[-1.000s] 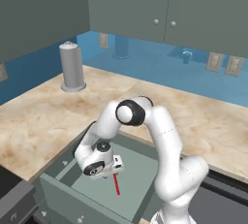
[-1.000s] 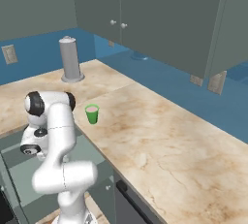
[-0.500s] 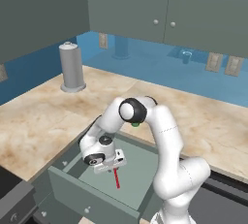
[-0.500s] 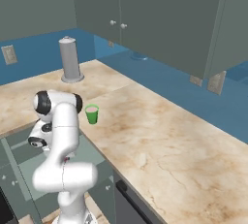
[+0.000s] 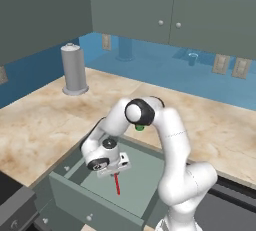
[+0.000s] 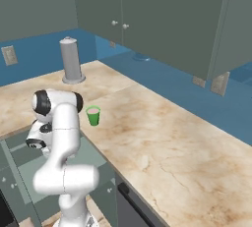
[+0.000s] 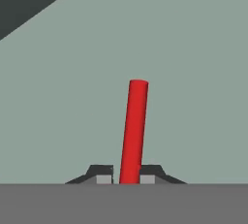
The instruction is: Pick up the straw from the left drawer and put it inside the smoothie cup.
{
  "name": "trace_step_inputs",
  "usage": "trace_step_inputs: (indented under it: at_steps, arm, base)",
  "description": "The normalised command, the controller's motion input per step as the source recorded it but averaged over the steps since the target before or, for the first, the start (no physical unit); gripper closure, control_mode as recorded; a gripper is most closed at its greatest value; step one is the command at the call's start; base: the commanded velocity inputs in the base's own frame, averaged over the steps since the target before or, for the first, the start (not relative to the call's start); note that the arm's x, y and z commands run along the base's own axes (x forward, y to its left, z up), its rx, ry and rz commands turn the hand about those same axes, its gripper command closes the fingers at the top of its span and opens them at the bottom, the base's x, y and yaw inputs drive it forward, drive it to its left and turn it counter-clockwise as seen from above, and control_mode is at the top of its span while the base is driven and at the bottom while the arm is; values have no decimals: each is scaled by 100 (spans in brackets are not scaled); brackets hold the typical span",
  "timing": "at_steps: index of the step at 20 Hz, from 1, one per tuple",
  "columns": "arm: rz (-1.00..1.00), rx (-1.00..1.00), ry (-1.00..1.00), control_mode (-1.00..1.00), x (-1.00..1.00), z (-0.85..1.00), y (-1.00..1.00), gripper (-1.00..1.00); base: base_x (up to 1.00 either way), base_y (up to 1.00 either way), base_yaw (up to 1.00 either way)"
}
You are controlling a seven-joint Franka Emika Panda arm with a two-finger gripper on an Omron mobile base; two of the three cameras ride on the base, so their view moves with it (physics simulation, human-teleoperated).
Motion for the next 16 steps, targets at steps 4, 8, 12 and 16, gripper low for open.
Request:
trace_step_inputs:
  at_steps: [4,8,12,16]
  arm:
    - [0,0,-5,-100,-15,59,0,100]
    - [-2,0,-2,-100,-35,67,-3,100]
    - [-5,2,0,-100,-38,78,-13,100]
    - [-5,1,-3,-100,-13,99,-2,100]
  base:
    - [0,0,0]
    - [0,0,0]
    - [0,0,0]
    - [0,0,0]
